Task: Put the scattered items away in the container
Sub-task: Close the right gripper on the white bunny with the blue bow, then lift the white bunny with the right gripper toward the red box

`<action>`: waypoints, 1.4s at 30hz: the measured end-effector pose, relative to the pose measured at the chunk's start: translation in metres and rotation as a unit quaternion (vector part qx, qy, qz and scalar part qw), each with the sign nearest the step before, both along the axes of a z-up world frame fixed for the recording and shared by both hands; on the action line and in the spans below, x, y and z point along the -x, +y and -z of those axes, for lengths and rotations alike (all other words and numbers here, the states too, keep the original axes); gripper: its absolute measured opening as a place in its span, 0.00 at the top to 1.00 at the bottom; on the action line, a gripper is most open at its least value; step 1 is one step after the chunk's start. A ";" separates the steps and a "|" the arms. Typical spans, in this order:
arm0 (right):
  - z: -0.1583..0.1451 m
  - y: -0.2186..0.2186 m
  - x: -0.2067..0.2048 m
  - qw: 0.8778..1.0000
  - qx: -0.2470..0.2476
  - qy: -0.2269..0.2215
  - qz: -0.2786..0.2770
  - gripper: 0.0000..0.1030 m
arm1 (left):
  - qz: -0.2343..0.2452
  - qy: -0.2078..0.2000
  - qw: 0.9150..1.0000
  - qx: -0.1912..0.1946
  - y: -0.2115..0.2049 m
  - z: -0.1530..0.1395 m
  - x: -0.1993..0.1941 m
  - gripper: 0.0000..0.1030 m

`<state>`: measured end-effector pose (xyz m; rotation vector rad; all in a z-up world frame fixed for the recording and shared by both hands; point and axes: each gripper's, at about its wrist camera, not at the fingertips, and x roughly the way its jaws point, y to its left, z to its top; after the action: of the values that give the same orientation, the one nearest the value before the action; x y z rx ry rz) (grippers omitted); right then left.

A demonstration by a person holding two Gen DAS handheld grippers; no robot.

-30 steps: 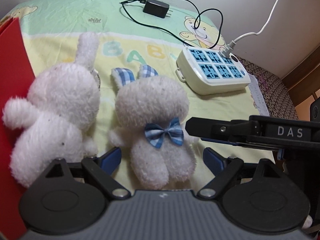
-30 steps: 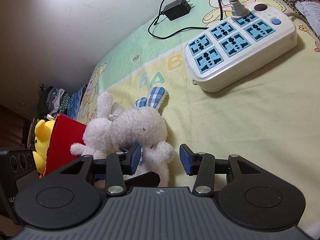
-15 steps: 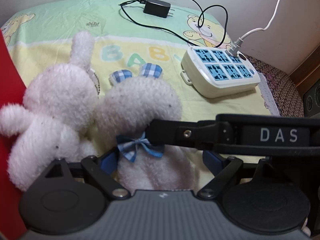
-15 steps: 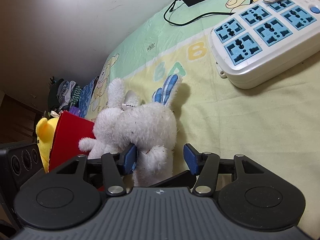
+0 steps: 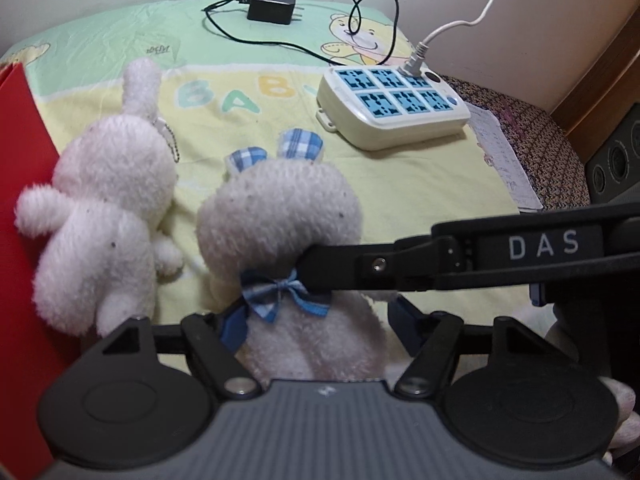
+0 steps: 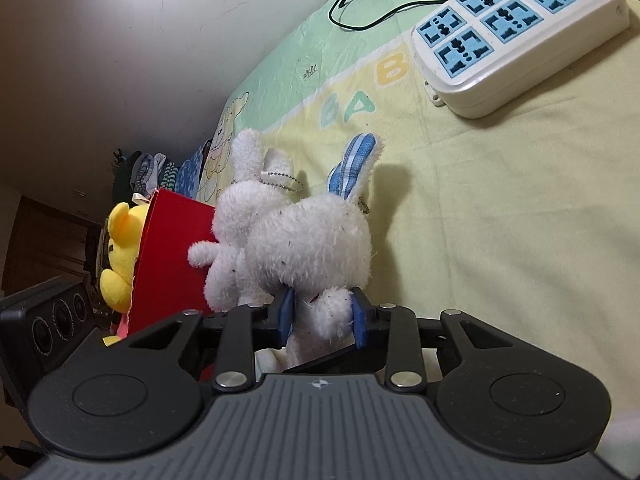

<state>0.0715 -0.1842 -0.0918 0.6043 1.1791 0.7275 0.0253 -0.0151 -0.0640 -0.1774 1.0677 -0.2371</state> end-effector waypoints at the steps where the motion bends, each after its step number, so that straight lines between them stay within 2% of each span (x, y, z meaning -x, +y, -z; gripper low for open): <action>1: 0.000 -0.002 0.006 1.000 0.000 0.002 0.000 0.69 | 0.005 0.000 1.000 -0.002 -0.002 -0.001 0.006 0.32; 8: -0.010 0.002 0.052 1.000 0.018 -0.007 -0.021 0.68 | 0.036 0.005 0.999 -0.015 -0.011 -0.006 0.055 0.32; 14: -0.007 0.018 0.083 0.998 0.031 -0.010 -0.044 0.68 | 0.028 0.025 0.999 -0.004 0.000 -0.003 0.087 0.32; 20: -0.012 0.041 0.104 0.998 0.033 -0.008 -0.059 0.68 | 0.031 0.023 0.999 -0.002 0.019 -0.007 0.109 0.32; 26: -0.021 0.061 0.129 0.998 0.045 -0.013 -0.046 0.68 | 0.086 0.003 0.996 -0.016 0.037 -0.014 0.133 0.32; 35: -0.029 0.133 0.181 0.999 0.048 0.004 -0.007 0.68 | 0.160 0.005 0.987 -0.016 0.116 -0.022 0.175 0.32; 42: -0.031 0.206 0.206 0.998 0.053 0.003 -0.019 0.68 | 0.173 0.016 0.985 -0.008 0.186 -0.025 0.203 0.31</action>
<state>-0.1348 0.0215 -0.0606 0.4964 1.2292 0.6908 -0.1780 0.1710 -0.0388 0.0218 1.1283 -0.5403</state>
